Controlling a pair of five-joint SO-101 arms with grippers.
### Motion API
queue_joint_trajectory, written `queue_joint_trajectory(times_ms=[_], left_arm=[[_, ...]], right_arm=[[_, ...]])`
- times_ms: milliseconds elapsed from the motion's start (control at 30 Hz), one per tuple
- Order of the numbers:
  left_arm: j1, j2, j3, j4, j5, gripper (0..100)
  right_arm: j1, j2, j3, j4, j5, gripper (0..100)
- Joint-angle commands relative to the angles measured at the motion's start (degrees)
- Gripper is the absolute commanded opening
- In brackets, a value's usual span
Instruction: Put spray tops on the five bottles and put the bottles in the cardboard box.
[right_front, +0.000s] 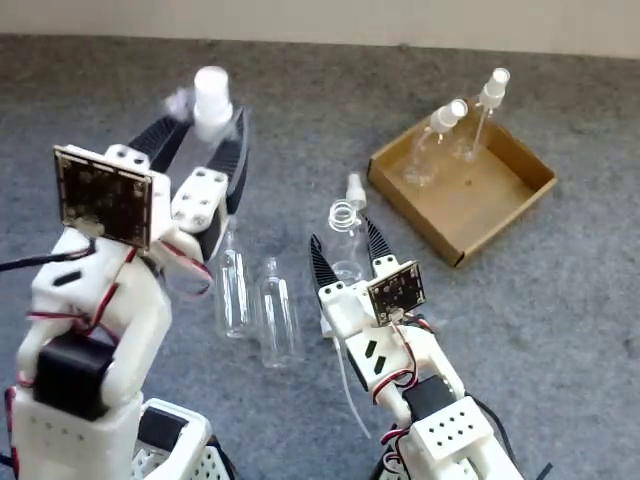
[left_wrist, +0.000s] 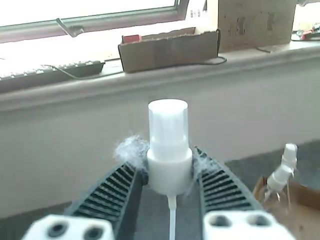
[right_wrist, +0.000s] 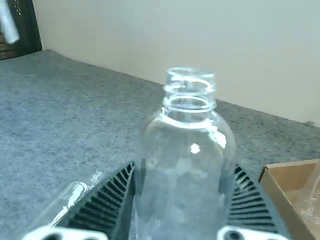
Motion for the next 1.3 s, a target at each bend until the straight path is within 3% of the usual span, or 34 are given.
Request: queue_joint_trajectory(times_ms=[0, 267, 500, 767, 1000, 1267], left_arm=[[0.92, -0.75, 3.3, -13.19, -0.44, 2], [1.27, 13.32, -3.3, -14.77, -0.26, 2], [10.33, 20.88, -11.03, -15.03, -0.26, 2], [11.03, 29.14, -17.63, -16.53, -0.18, 2], [17.19, 26.24, -17.45, -15.82, -0.18, 2], [17.45, 24.04, -17.98, -9.58, 5.89, 2]], right_arm=[[-0.13, -0.57, 9.89, -0.22, -0.09, 19.3], [-0.13, -0.48, 9.89, -0.22, -0.09, 19.3], [-0.13, -0.48, 9.89, -0.22, -0.09, 19.3], [-0.13, -0.48, 9.89, -0.22, -0.09, 19.3], [-0.13, -0.48, 9.89, -0.22, -0.09, 19.3], [-0.13, -0.48, 9.89, -0.13, -0.09, 19.3]])
